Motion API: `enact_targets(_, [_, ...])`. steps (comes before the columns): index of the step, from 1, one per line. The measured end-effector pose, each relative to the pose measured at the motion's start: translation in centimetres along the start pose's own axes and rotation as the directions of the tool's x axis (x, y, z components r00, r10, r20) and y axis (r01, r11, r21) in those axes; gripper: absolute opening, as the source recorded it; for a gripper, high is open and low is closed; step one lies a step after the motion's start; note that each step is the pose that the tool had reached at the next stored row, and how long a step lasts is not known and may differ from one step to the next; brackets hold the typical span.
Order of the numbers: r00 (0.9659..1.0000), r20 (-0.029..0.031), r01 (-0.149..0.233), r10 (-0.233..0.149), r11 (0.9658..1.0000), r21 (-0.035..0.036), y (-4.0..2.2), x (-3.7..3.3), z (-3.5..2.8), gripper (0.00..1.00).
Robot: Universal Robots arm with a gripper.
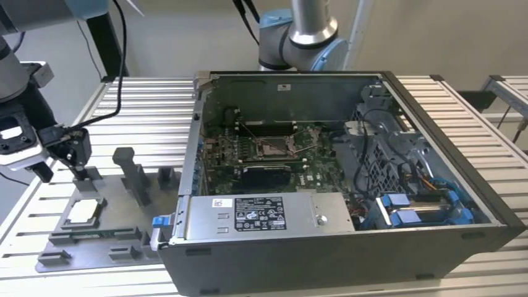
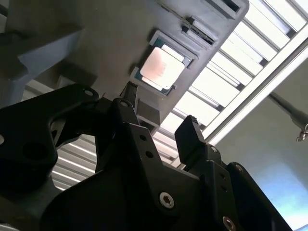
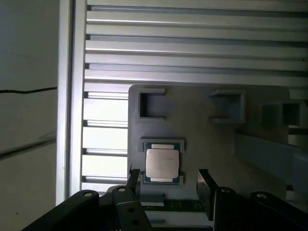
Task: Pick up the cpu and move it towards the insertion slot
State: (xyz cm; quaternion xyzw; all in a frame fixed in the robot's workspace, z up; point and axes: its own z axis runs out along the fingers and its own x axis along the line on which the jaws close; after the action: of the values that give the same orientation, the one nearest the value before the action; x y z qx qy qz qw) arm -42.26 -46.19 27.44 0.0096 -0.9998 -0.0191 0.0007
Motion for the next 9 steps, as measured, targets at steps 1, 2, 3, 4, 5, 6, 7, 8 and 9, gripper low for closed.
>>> enact_targets(1, [1.0, 0.0, 0.0, 0.0, 1.0, 0.0, -0.04, -0.04, 0.12, 0.0])
enact_targets(2, [1.0, 0.0, 0.0, 0.0, 1.0, 0.0, -0.08, -0.07, 0.24, 0.0])
enact_targets(3, [1.0, -0.0001, 0.0, 0.0, 1.0, 0.0, -0.1, -0.1, 0.37, 0.0])
enact_targets(4, [1.0, 0.0, 0.0, 0.0, 1.0, 0.0, -0.11, -0.13, 0.48, 0.0])
enact_targets(5, [1.0, -0.0003, 0.0, 0.0, 1.0, 0.0001, -0.12, -0.13, 0.5, 0.0])
enact_targets(6, [1.0, -0.0002, 0.0, 0.0, 1.0, 0.0001, -0.12, -0.13, 0.5, 0.0])
enact_targets(7, [1.0, -0.0003, 0.001, -0.001, 1.0, 0.0002, -0.12, -0.13, 0.5, 0.0])
enact_targets(8, [1.0, -0.0003, 0.001, -0.001, 1.0, 0.0002, -0.12, -0.13, 0.5, 0.0])
enact_targets(9, [1.0, -0.0002, 0.001, -0.001, 1.0, 0.0001, -0.12, -0.13, 0.51, 0.0])
